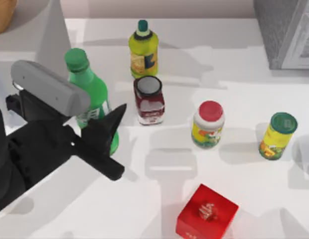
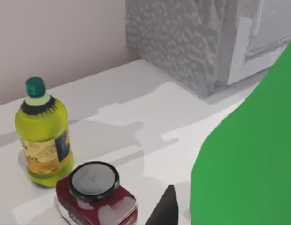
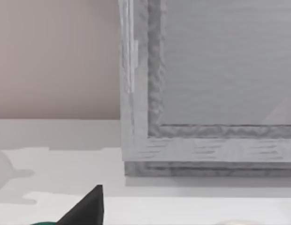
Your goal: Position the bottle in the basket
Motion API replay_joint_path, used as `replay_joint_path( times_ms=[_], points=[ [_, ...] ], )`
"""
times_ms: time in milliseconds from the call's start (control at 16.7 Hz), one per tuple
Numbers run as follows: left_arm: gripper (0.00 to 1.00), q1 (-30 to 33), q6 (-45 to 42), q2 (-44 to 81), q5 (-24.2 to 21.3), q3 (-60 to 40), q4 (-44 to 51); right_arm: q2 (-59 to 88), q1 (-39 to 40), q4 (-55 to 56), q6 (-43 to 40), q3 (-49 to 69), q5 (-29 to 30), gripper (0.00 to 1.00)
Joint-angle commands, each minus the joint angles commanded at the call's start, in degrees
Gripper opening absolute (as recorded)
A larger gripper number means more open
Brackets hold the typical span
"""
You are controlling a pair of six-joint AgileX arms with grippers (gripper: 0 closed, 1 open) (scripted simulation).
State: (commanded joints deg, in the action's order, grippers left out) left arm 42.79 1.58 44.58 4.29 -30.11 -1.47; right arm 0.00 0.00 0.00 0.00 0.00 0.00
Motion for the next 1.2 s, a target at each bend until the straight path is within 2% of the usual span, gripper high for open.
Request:
replay_joint_path(
  times_ms=[360, 660, 960, 1200],
  points=[
    [0.00, 14.1, 2.5, -26.5, 10.7, -10.9, 37.9, 0.0, 0.0, 0.0, 0.0, 0.0, 0.0, 1.00],
    [0.00, 24.5, 4.1, -44.0, 18.1, -18.5, 63.1, 0.0, 0.0, 0.0, 0.0, 0.0, 0.0, 1.00],
    [0.00, 30.8, 4.9, -54.9, 22.8, -23.4, 78.7, 0.0, 0.0, 0.0, 0.0, 0.0, 0.0, 1.00],
    [0.00, 32.0, 5.0, -57.0, 23.6, -24.4, 81.7, 0.0, 0.0, 0.0, 0.0, 0.0, 0.0, 1.00]
  ],
)
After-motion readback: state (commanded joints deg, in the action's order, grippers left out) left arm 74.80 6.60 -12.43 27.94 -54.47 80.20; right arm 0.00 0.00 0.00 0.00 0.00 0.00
